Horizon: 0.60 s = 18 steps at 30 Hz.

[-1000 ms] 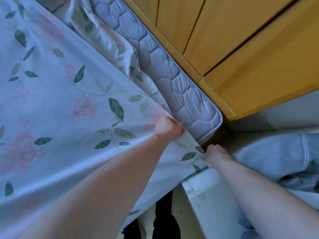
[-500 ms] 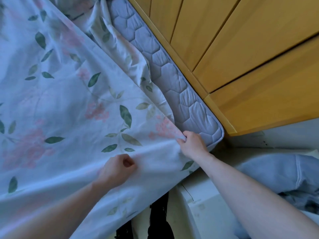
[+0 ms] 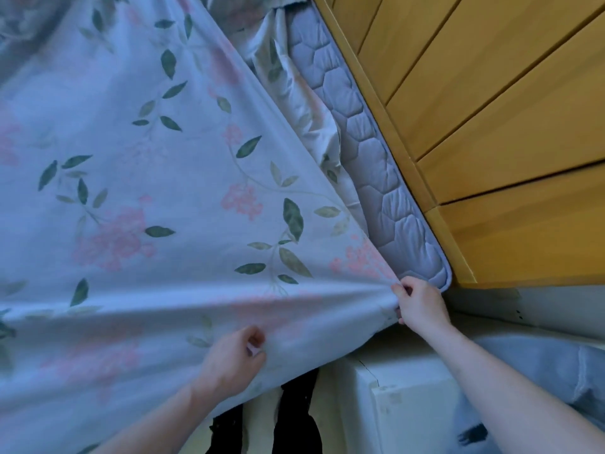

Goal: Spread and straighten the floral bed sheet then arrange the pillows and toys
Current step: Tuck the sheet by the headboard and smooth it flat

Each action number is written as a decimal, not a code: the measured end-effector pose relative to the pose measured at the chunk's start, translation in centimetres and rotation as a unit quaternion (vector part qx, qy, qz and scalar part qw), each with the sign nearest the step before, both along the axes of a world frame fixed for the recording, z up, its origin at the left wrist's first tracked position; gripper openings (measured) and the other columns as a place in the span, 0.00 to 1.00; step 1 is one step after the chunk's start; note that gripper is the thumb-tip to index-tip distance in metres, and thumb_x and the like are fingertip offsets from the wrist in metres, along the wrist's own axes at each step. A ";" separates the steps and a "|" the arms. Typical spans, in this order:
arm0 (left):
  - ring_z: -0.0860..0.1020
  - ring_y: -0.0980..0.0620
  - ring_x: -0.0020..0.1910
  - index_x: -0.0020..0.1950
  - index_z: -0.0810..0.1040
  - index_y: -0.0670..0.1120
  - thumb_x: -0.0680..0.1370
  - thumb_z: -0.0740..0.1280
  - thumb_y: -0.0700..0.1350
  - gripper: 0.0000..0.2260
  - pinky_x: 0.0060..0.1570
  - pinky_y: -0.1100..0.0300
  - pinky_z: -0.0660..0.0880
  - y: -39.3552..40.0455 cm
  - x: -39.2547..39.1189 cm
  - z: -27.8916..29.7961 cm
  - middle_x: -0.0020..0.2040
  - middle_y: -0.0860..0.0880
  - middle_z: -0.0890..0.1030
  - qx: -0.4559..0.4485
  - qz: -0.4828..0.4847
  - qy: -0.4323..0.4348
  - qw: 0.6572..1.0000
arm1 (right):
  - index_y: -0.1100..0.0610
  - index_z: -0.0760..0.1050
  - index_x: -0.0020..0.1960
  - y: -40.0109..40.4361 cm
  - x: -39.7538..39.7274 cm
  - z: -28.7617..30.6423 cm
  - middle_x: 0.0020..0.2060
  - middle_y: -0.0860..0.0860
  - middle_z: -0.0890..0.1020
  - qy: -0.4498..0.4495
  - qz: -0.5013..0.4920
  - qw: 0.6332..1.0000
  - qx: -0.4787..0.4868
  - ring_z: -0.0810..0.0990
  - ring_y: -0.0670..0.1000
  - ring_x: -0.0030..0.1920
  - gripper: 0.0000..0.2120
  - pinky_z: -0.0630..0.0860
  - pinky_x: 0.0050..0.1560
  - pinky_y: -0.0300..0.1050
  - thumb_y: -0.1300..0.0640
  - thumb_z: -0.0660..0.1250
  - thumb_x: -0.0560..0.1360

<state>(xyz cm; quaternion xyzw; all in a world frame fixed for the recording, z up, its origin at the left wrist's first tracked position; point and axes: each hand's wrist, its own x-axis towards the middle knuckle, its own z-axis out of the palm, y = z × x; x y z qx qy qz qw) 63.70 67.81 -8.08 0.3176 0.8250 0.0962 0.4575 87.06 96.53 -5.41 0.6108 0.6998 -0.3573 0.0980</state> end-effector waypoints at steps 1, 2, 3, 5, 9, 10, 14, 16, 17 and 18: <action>0.81 0.58 0.45 0.53 0.79 0.57 0.74 0.69 0.52 0.09 0.49 0.59 0.78 -1.6 0.0 -0.1 0.49 0.59 0.82 -0.008 0.023 0.000 1.000 | 0.54 0.76 0.50 -0.4 -1.0 0.1 0.46 0.51 0.81 -0.015 -0.010 1.000 0.020 0.82 0.55 0.42 0.06 0.80 0.45 0.54 0.51 0.65 0.82; 0.81 0.59 0.45 0.53 0.79 0.57 0.74 0.69 0.53 0.09 0.49 0.58 0.78 -3.2 0.2 -0.2 0.48 0.59 0.82 -0.016 0.047 -0.001 0.999 | 0.52 0.73 0.55 -1.1 -1.8 0.3 0.52 0.50 0.77 -0.028 -0.026 0.998 0.043 0.79 0.55 0.45 0.07 0.77 0.46 0.51 0.51 0.67 0.81; 0.81 0.60 0.43 0.52 0.79 0.57 0.74 0.69 0.53 0.08 0.49 0.58 0.78 -5.2 0.5 -0.2 0.47 0.59 0.82 -0.029 0.073 -0.005 0.997 | 0.52 0.70 0.59 -2.1 -2.5 0.5 0.55 0.49 0.72 -0.029 -0.043 0.996 0.067 0.77 0.55 0.46 0.12 0.73 0.45 0.49 0.50 0.69 0.79; 0.80 0.63 0.42 0.49 0.79 0.56 0.73 0.70 0.52 0.05 0.49 0.58 0.78 -9.5 0.9 -0.3 0.46 0.59 0.82 -0.055 0.121 -0.014 0.991 | 0.52 0.67 0.57 -5.1 -3.7 1.0 0.54 0.49 0.71 0.010 -0.053 0.994 0.097 0.74 0.54 0.45 0.15 0.69 0.44 0.48 0.51 0.71 0.77; 0.82 0.54 0.47 0.46 0.81 0.53 0.74 0.73 0.50 0.04 0.53 0.56 0.78 -18.7 0.9 -0.7 0.47 0.56 0.84 -0.145 0.254 -0.019 0.956 | 0.53 0.72 0.48 -13.3 -5.5 -0.8 0.41 0.50 0.82 0.001 -0.055 0.994 -0.093 0.82 0.57 0.43 0.10 0.77 0.42 0.49 0.49 0.70 0.76; 0.82 0.52 0.48 0.46 0.81 0.52 0.74 0.73 0.50 0.04 0.53 0.55 0.77 -21.5 0.6 -0.8 0.48 0.54 0.85 -0.176 0.293 -0.023 0.940 | 0.53 0.73 0.48 -15.8 -5.9 -1.5 0.39 0.52 0.83 -0.028 -0.057 0.986 -0.156 0.84 0.57 0.39 0.10 0.80 0.39 0.50 0.47 0.69 0.76; 0.80 0.44 0.42 0.64 0.77 0.42 0.79 0.71 0.48 0.16 0.47 0.49 0.81 -28.5 -1.1 -2.1 0.44 0.43 0.80 -0.221 0.492 -0.079 0.839 | 0.61 0.75 0.60 -20.4 -5.3 -4.7 0.44 0.56 0.83 -0.098 -0.147 0.944 -0.279 0.86 0.55 0.36 0.20 0.79 0.29 0.44 0.45 0.65 0.79; 0.79 0.43 0.43 0.73 0.70 0.40 0.81 0.70 0.46 0.24 0.43 0.50 0.81 -29.8 -2.2 -2.6 0.47 0.41 0.78 -0.190 0.600 -0.131 0.766 | 0.62 0.72 0.67 -21.1 -5.1 -5.9 0.53 0.55 0.81 -0.107 -0.191 0.934 -0.282 0.87 0.55 0.39 0.23 0.79 0.27 0.43 0.45 0.64 0.81; 0.80 0.42 0.48 0.77 0.66 0.41 0.82 0.69 0.46 0.26 0.47 0.48 0.82 -30.3 -2.7 -2.9 0.56 0.40 0.78 -0.170 0.642 -0.153 0.732 | 0.61 0.70 0.68 -21.5 -5.2 -6.4 0.57 0.55 0.80 -0.098 -0.206 0.932 -0.283 0.87 0.55 0.40 0.23 0.78 0.26 0.43 0.46 0.63 0.82; 0.81 0.40 0.55 0.79 0.64 0.42 0.82 0.68 0.46 0.27 0.53 0.45 0.82 -30.3 -3.2 -3.5 0.65 0.39 0.76 -0.146 0.671 -0.170 0.707 | 0.60 0.70 0.68 -21.6 -5.5 -6.7 0.59 0.55 0.79 -0.081 -0.221 0.929 -0.285 0.87 0.55 0.40 0.21 0.78 0.25 0.43 0.47 0.63 0.82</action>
